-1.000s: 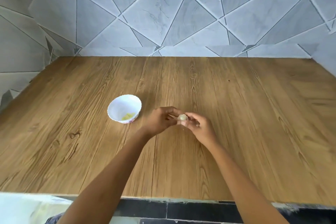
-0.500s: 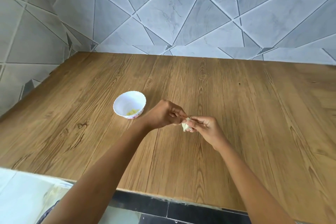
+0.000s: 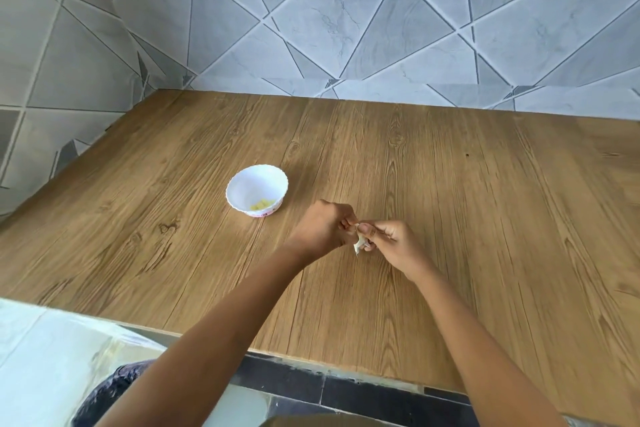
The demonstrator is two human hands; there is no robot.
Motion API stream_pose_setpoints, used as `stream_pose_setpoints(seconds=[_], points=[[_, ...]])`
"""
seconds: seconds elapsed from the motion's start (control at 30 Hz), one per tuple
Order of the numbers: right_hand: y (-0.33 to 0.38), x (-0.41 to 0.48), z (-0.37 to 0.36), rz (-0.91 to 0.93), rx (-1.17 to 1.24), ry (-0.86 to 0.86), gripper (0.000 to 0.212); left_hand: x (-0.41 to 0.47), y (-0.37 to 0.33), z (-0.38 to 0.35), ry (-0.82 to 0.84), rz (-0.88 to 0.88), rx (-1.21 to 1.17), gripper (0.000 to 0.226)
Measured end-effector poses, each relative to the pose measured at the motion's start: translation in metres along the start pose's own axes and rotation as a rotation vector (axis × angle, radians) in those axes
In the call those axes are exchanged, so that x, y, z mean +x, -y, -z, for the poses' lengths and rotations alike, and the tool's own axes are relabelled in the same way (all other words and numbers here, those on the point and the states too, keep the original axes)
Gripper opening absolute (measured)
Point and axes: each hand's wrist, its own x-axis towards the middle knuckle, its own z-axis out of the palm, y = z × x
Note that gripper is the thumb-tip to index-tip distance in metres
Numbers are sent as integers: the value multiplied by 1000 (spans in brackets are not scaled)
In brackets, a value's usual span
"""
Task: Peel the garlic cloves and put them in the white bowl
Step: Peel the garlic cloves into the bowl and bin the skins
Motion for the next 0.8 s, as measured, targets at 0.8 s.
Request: stream_pose_setpoints(seconds=[0.8], points=[[17,-1,-2,-319,-3,62,28,11,27,12,309,243,-615,25]])
